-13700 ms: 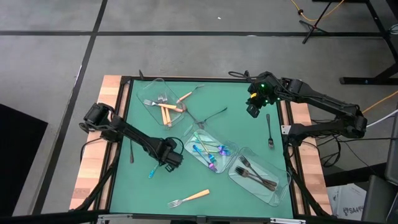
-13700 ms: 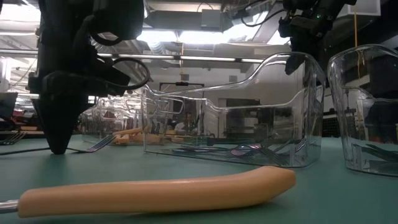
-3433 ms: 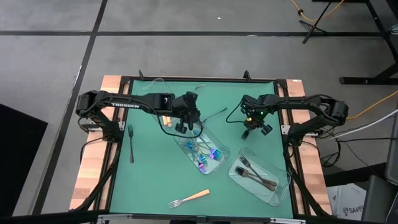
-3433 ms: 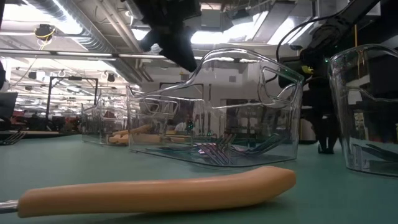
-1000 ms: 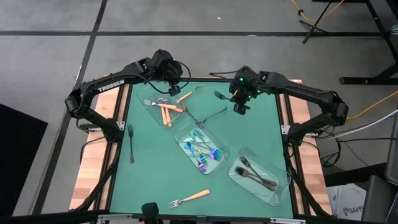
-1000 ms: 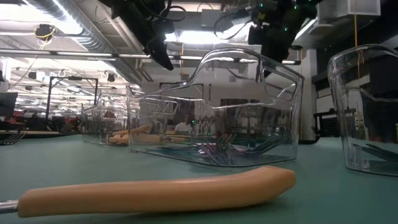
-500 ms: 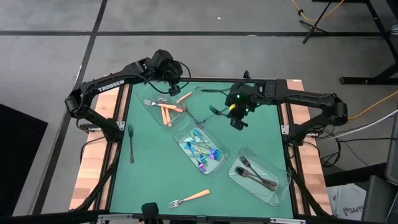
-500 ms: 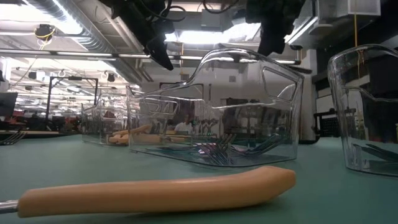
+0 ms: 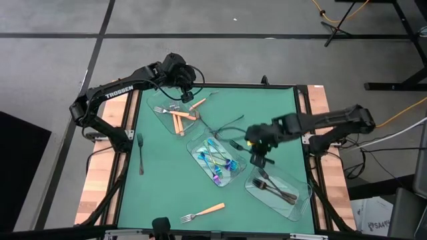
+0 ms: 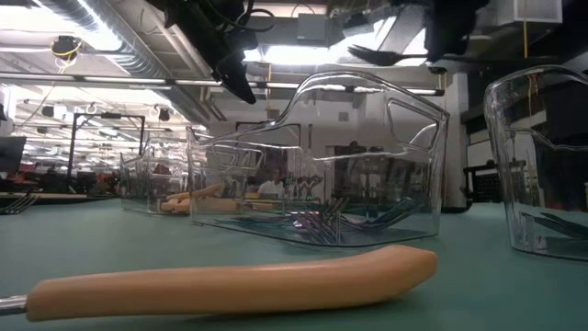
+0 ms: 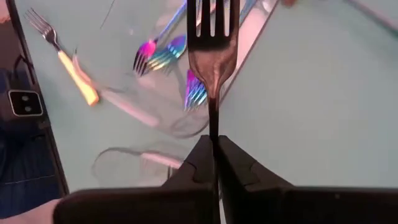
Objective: Sort silverware by color (type)
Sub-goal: Put the black fork into the bottom transparent bin
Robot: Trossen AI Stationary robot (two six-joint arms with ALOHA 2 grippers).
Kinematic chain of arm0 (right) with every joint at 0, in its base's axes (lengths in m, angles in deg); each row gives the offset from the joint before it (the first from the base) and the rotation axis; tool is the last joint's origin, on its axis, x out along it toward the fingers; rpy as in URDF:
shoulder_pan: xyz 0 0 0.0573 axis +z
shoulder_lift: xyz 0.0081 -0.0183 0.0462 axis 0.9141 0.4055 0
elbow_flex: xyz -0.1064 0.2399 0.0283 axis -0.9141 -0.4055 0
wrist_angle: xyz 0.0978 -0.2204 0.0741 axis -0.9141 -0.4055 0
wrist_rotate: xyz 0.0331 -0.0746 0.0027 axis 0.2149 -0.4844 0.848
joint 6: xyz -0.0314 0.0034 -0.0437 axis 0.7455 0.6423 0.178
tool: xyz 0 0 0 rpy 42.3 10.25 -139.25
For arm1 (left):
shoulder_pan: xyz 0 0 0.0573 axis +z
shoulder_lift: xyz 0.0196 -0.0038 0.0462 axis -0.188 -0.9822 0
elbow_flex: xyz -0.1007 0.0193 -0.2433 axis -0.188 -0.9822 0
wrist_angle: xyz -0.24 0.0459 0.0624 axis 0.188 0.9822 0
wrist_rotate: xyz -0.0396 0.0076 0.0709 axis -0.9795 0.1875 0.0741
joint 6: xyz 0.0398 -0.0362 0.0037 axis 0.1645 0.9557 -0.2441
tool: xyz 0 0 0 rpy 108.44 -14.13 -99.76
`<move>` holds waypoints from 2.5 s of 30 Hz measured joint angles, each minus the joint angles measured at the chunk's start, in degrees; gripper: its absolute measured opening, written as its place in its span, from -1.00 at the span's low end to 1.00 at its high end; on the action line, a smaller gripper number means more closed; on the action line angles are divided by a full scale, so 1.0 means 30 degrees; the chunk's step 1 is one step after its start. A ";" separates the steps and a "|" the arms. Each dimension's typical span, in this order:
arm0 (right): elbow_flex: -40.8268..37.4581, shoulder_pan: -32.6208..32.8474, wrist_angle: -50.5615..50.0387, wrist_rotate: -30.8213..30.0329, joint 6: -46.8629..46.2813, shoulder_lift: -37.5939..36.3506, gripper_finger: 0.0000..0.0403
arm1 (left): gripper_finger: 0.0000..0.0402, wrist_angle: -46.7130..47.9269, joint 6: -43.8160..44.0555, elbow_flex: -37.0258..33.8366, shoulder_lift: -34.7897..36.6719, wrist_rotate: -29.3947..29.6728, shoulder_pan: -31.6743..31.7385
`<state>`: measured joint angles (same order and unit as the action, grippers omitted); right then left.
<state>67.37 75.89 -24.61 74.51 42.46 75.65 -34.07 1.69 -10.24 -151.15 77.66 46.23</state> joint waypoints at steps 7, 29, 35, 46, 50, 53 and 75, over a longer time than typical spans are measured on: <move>0.0000 0.4197 -0.1430 -0.2331 -0.5351 0.0000 -1.00 | -0.56 0.0031 -0.0001 0.0000 0.0000 -0.0003 -0.0022; -0.4332 1.2272 -0.1464 -0.5000 -1.5525 0.0578 -1.00 | -0.56 0.0146 0.0003 -0.0007 -0.0007 -0.0003 -0.0022; -0.6946 1.2221 0.1683 -0.4676 -1.5462 0.0590 -1.00 | -0.56 0.0140 0.0003 -0.0006 -0.0007 -0.0004 -0.0029; -0.9565 1.2221 0.4865 -0.3228 -1.5443 0.0576 -1.00 | -0.56 0.0124 0.0046 0.0000 -0.0007 -0.0010 -0.0102; -1.0124 1.2221 0.5399 -0.2506 -1.5440 0.0583 -1.00 | -0.56 0.0124 0.0068 -0.0002 -0.0007 -0.0010 -0.0117; -1.0250 1.2221 0.5649 -0.2512 -1.5435 0.0583 -1.00 | -0.56 0.0124 0.0068 0.0000 -0.0007 -0.0010 -0.0117; -1.0265 1.2221 0.5505 -0.2519 -1.4901 0.0449 -0.67 | -0.56 -0.2207 0.1611 0.0000 -0.0007 -0.0010 -0.0117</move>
<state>36.58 112.55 -8.10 66.96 -2.24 77.00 -40.69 6.52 -10.24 -151.17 77.63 45.88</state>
